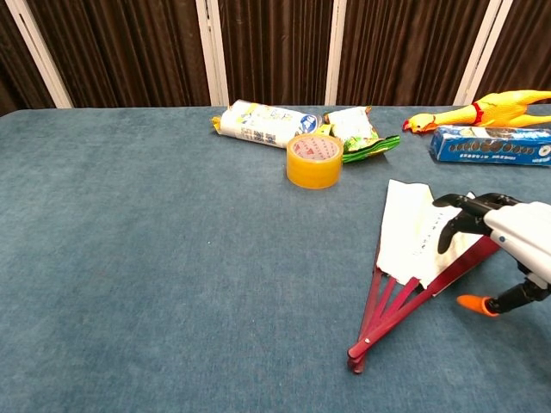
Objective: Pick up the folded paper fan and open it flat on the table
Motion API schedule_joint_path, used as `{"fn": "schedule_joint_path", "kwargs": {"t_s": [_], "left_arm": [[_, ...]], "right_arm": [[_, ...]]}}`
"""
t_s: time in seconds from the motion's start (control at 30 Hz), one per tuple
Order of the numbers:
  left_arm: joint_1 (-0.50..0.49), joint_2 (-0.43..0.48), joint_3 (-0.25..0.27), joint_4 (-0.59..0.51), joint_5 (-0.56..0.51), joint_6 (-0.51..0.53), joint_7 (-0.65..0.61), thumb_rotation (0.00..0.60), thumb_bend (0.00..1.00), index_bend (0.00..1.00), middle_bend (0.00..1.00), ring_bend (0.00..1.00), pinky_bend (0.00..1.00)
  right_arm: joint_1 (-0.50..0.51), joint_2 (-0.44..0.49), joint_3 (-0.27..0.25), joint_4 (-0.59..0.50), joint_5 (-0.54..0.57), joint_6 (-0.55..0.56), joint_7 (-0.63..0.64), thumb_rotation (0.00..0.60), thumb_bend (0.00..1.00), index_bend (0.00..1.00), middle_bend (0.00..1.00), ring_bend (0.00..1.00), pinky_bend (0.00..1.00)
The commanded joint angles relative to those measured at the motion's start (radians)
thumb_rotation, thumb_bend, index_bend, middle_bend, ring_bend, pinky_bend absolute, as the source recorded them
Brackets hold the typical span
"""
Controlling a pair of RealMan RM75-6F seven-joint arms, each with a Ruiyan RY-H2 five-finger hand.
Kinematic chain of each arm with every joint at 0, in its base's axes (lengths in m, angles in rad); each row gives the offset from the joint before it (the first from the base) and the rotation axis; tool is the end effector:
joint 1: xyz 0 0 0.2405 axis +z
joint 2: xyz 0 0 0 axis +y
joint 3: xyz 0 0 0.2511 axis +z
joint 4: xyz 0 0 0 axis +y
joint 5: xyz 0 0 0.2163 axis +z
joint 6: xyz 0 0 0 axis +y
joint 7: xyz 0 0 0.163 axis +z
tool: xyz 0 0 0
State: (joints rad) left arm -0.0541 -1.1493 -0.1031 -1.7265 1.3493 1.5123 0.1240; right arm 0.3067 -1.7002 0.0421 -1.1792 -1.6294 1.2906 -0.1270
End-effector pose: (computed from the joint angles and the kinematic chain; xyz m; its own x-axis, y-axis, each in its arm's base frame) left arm -0.3055 0.1982 0.1507 0.3641 -0.0389 0.9305 0.9219 0.1573 -0.3542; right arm -0.2441 -0.2520 -0.0400 0.4353 -0.1049 0.8941 -0.8584 -0.3478 0.3772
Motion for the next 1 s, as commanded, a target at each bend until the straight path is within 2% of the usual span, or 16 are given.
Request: {"fn": "schedule_joint_path", "kwargs": {"t_s": [0.03, 0.7, 1.0], "left_arm": [[-0.001, -0.002, 0.001, -0.001, 0.0, -0.001, 0.005, 0.6, 0.15, 0.13, 0.0, 0.0, 0.0], [-0.008, -0.014, -0.001, -0.002, -0.019, -0.014, 0.036, 0.6, 0.15, 0.14, 0.0, 0.0, 0.0], [-0.007, -0.015, -0.001, -0.005, -0.023, -0.01, 0.044, 0.6, 0.15, 0.14, 0.0, 0.0, 0.0]], "right_arm": [[0.007, -0.012, 0.0, 0.018, 0.004, -0.006, 0.011, 0.6, 0.23, 0.43, 0.13, 0.23, 0.13], [0.043, -0.063, 0.002, 0.115, 0.012, -0.012, 0.075, 0.6, 0.31, 0.49, 0.13, 0.24, 0.14], [0.058, -0.079, 0.004, 0.147, 0.014, -0.013, 0.104, 0.6, 0.32, 0.51, 0.13, 0.24, 0.14]]}}
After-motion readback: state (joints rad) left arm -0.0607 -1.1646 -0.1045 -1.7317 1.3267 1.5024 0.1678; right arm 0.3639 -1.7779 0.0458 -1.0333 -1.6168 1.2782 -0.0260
